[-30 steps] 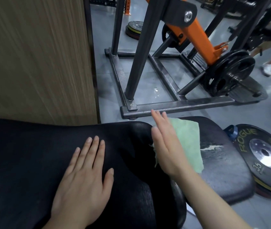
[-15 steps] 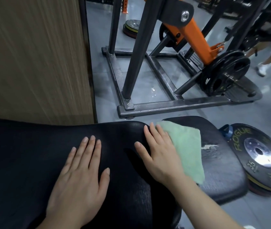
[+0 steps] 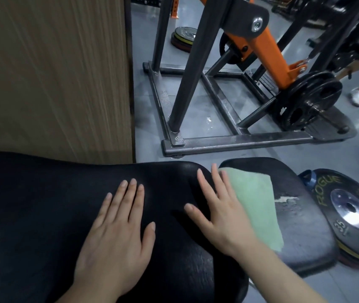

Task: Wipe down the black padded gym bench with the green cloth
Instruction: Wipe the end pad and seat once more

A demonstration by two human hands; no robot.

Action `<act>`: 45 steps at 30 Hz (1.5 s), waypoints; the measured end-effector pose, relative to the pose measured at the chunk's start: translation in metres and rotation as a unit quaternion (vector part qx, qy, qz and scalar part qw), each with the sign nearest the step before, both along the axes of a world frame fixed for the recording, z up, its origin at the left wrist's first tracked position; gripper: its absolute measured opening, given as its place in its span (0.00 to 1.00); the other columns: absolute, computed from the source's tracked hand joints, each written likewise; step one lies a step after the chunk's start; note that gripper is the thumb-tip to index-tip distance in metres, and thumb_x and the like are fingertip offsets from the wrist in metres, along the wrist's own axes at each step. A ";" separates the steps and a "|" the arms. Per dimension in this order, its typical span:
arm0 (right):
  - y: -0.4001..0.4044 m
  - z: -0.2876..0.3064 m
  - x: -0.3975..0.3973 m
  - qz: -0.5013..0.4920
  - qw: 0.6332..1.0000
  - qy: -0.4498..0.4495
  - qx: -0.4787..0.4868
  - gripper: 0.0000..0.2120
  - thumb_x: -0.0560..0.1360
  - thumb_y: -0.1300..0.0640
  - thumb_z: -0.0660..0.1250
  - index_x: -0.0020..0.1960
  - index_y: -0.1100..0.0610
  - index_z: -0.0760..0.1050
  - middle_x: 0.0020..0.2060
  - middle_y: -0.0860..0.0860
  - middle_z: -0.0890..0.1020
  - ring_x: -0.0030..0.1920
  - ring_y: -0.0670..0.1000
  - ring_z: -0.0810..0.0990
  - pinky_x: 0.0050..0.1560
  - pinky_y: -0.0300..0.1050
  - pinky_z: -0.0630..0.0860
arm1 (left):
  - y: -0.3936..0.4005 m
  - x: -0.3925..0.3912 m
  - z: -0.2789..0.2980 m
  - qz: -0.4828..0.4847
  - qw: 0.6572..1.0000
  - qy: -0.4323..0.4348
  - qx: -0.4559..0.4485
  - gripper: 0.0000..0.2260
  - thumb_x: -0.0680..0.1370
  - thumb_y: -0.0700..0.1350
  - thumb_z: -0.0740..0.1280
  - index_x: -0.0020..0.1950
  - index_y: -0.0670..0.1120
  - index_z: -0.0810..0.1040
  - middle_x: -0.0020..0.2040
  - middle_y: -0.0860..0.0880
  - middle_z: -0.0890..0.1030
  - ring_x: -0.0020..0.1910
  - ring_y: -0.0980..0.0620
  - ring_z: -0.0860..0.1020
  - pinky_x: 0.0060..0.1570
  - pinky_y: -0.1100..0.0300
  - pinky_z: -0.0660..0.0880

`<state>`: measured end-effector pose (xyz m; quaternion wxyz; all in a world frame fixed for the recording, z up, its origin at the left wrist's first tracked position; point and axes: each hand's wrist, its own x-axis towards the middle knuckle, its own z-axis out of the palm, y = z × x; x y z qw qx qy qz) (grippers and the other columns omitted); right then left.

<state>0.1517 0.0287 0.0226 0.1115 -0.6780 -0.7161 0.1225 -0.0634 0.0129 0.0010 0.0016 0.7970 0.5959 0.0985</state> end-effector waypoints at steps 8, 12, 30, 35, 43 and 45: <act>0.021 0.004 0.003 0.024 0.999 0.016 -0.033 0.45 0.63 0.20 0.39 0.76 0.38 0.39 0.73 0.40 0.29 0.75 0.51 0.30 0.73 0.45 0.42 | 0.000 0.000 0.002 0.001 1.000 0.005 -0.010 0.29 0.78 0.55 0.51 0.73 0.38 0.64 0.74 0.42 0.64 0.75 0.49 0.59 0.71 0.52 0.52; -0.030 0.004 0.006 0.057 0.998 -0.004 -0.026 0.39 0.67 0.21 0.36 0.73 0.36 0.38 0.74 0.39 0.32 0.74 0.47 0.28 0.71 0.39 0.36 | 0.000 -0.001 0.001 0.003 1.000 0.006 -0.012 0.29 0.78 0.56 0.51 0.73 0.38 0.64 0.74 0.43 0.64 0.75 0.49 0.59 0.71 0.52 0.52; -0.064 -0.008 0.000 -0.045 0.997 0.059 0.002 0.41 0.71 0.23 0.40 0.76 0.45 0.40 0.77 0.45 0.48 0.76 0.39 0.43 0.71 0.30 0.42 | 0.000 -0.001 0.000 0.003 1.000 0.003 -0.002 0.30 0.78 0.56 0.51 0.73 0.38 0.65 0.74 0.42 0.64 0.74 0.49 0.59 0.71 0.51 0.52; -0.024 0.001 -0.001 -0.043 0.999 0.005 -0.020 0.48 0.64 0.21 0.37 0.77 0.44 0.35 0.78 0.46 0.42 0.76 0.44 0.46 0.70 0.33 0.48 | 0.002 0.001 0.000 0.008 1.000 0.014 0.007 0.29 0.78 0.56 0.51 0.73 0.38 0.64 0.74 0.42 0.65 0.74 0.49 0.59 0.71 0.51 0.52; -0.071 -0.002 0.003 -0.016 0.999 0.050 -0.008 0.41 0.71 0.24 0.39 0.76 0.46 0.41 0.77 0.45 0.42 0.76 0.42 0.36 0.73 0.35 0.40 | 0.001 0.001 0.002 0.006 1.000 0.019 -0.014 0.30 0.79 0.56 0.49 0.73 0.38 0.64 0.74 0.42 0.63 0.74 0.49 0.58 0.72 0.53 0.49; -0.089 -0.005 0.004 -0.007 0.998 0.063 0.003 0.39 0.74 0.27 0.45 0.77 0.47 0.45 0.78 0.45 0.46 0.77 0.44 0.40 0.72 0.34 0.41 | 0.001 0.001 0.002 0.005 1.000 0.013 -0.009 0.30 0.79 0.56 0.50 0.73 0.37 0.64 0.74 0.42 0.64 0.74 0.49 0.58 0.72 0.53 0.49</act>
